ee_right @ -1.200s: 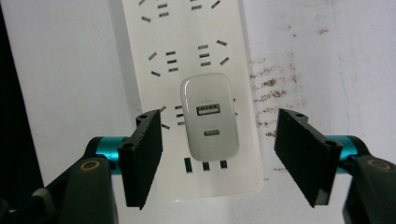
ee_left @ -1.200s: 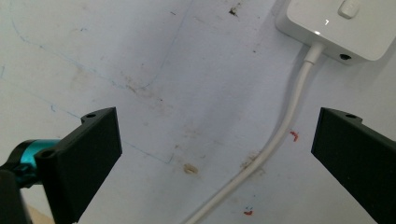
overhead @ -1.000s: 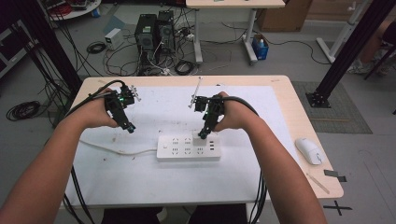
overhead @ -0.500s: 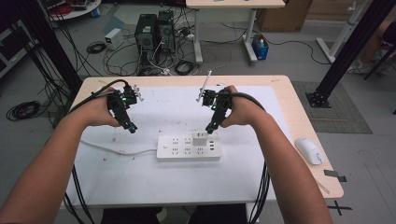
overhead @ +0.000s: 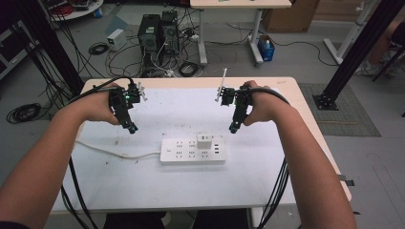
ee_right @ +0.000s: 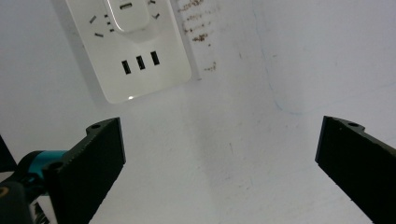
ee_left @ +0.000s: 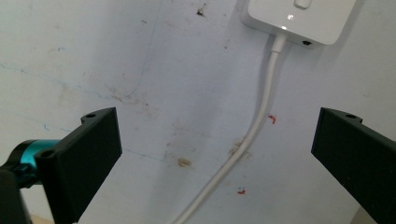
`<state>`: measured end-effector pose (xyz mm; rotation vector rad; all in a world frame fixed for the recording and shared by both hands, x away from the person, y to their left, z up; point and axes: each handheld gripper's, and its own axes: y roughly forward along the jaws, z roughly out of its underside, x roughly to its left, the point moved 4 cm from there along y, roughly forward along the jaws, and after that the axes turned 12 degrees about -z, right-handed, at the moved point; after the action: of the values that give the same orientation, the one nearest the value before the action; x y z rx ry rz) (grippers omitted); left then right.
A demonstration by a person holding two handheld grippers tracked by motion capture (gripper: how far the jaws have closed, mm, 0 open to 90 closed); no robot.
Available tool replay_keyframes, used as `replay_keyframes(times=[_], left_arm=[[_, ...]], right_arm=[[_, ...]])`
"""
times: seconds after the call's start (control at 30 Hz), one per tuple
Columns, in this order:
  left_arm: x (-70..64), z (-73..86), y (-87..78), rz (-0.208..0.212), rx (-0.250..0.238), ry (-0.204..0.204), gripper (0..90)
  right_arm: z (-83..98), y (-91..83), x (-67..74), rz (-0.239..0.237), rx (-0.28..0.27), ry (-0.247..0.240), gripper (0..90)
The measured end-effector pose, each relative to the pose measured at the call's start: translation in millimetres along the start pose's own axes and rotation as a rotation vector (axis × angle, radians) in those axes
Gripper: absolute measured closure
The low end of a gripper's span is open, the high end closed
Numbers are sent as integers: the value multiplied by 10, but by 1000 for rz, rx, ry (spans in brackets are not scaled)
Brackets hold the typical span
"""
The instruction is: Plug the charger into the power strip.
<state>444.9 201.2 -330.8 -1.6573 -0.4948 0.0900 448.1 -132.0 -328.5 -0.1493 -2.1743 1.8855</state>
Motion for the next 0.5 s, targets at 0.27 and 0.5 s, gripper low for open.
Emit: replay_keyframes(times=[0.27, 0.5], left_arm=[[33, -18, 21, -8, -4, 8, 17], [49, -72, 8, -12, -11, 10, 17]], right_arm=[[73, 24, 4, -16, 18, 11, 10], [150, 96, -36, -28, 21, 32, 10]])
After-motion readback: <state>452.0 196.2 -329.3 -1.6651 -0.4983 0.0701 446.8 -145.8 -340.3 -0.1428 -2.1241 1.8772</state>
